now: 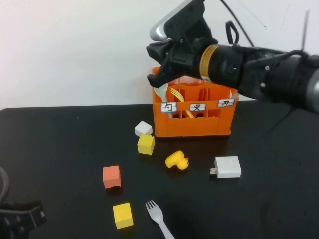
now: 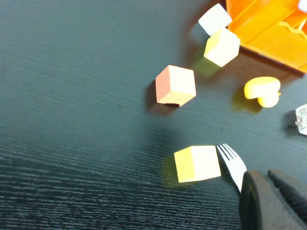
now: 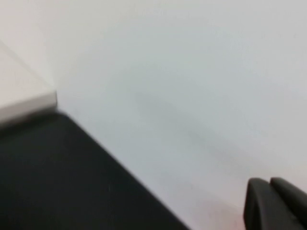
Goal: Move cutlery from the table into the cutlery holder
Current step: Pick up the fork
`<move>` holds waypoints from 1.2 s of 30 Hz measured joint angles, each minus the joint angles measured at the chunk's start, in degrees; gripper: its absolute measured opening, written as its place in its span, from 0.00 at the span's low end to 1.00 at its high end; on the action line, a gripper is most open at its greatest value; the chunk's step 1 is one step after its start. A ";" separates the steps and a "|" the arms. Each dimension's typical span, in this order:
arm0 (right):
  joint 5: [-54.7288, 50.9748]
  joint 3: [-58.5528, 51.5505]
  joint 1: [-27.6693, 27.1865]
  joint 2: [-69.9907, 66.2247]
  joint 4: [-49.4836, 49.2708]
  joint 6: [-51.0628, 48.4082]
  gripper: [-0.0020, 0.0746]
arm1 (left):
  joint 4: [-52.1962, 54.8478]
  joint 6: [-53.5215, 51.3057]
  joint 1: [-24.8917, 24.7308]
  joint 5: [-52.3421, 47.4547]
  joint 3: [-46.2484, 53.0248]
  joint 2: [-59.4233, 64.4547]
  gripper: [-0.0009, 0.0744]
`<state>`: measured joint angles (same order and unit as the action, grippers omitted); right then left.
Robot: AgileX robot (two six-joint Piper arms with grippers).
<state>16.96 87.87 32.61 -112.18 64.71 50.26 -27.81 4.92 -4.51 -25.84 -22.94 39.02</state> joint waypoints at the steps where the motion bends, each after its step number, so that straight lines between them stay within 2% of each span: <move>1: -0.41 -0.39 0.00 1.04 7.74 6.99 0.03 | -0.12 -0.09 0.00 0.00 0.00 0.00 0.01; 3: 0.10 -1.50 0.00 3.25 21.73 21.45 0.03 | -0.37 -0.09 0.00 0.00 0.00 0.00 0.01; 5: 2.61 -3.44 0.00 5.93 29.76 30.81 0.03 | -0.50 -0.20 0.00 0.00 0.00 0.00 0.01; 10: 5.49 -9.97 0.00 13.14 34.94 37.50 0.02 | -0.88 -0.20 0.00 -0.11 0.00 0.00 0.01; 19: -0.59 -25.14 0.00 26.83 35.42 32.10 0.02 | -1.96 -0.66 0.00 -1.26 0.00 0.00 0.01; 36: -22.48 -53.79 0.00 48.55 35.04 17.49 0.02 | -3.79 -0.78 0.00 -1.69 0.00 0.00 0.01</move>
<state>-5.52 34.08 32.61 -63.63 99.74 67.75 -31.60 4.13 -4.51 -27.53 -22.94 39.02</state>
